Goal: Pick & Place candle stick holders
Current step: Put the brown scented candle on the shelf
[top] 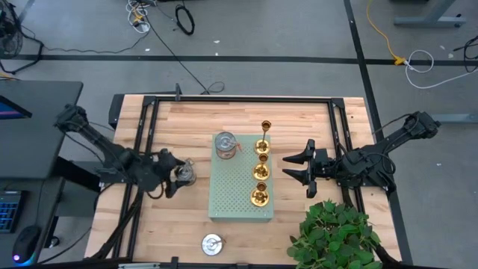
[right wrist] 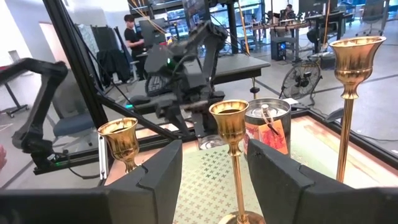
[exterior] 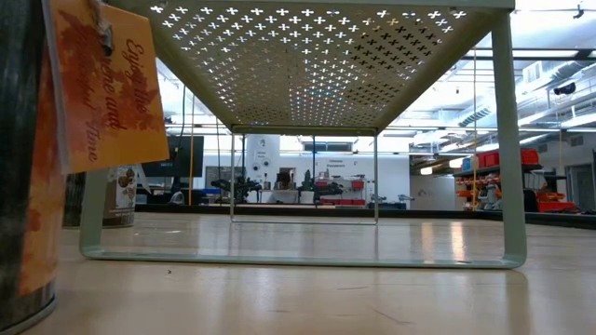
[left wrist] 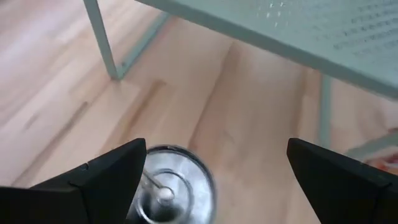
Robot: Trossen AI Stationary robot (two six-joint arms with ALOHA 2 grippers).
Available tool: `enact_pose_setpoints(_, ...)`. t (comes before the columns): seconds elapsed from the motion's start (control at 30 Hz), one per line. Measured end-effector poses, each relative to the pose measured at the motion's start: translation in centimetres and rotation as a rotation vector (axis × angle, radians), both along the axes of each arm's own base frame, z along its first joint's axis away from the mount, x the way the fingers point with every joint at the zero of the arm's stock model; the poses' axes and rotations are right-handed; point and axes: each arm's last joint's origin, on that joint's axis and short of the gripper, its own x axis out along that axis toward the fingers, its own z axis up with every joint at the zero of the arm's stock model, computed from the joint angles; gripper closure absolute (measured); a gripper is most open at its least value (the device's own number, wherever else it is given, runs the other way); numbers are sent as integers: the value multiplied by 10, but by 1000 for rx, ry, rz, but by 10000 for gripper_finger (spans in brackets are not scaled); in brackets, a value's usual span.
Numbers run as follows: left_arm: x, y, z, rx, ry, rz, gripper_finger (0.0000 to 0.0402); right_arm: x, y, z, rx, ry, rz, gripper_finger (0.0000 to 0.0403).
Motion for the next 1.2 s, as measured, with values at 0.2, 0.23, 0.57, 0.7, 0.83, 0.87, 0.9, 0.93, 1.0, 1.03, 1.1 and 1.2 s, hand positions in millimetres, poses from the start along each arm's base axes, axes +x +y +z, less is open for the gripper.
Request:
enact_pose_setpoints(0.2,7,15,36,-148,247,4,2,0,0,0,0,-1,0,218)
enact_pose_setpoints(0.23,7,19,39,-174,292,7,2,0,0,0,0,-1,0,218)
enact_pose_setpoints(0.57,19,45,49,-260,568,-185,2,0,0,0,0,0,0,218)
enact_pose_setpoints(0.7,28,54,41,-283,625,-194,2,0,0,0,0,-1,0,218)
enact_pose_setpoints(0.83,39,61,34,-276,652,-188,2,0,0,0,1,-1,0,218)
enact_pose_setpoints(0.87,43,61,32,-273,647,-195,2,0,0,0,1,-1,0,218)
enact_pose_setpoints(0.9,46,62,31,-265,638,-206,2,0,0,0,0,0,0,218)
enact_pose_setpoints(0.93,49,62,30,-260,629,-210,2,0,0,0,0,0,0,218)
enact_pose_setpoints(1.0,53,63,30,-243,600,-207,2,0,0,0,1,-1,0,218)
enact_pose_setpoints(1.03,54,63,31,-236,588,-216,2,0,0,0,0,-1,0,218)
enact_pose_setpoints(1.1,54,63,30,-218,589,-231,2,0,0,0,1,-1,0,218)
enact_pose_setpoints(1.2,54,63,29,-212,608,-236,2,0,0,0,0,0,0,218)
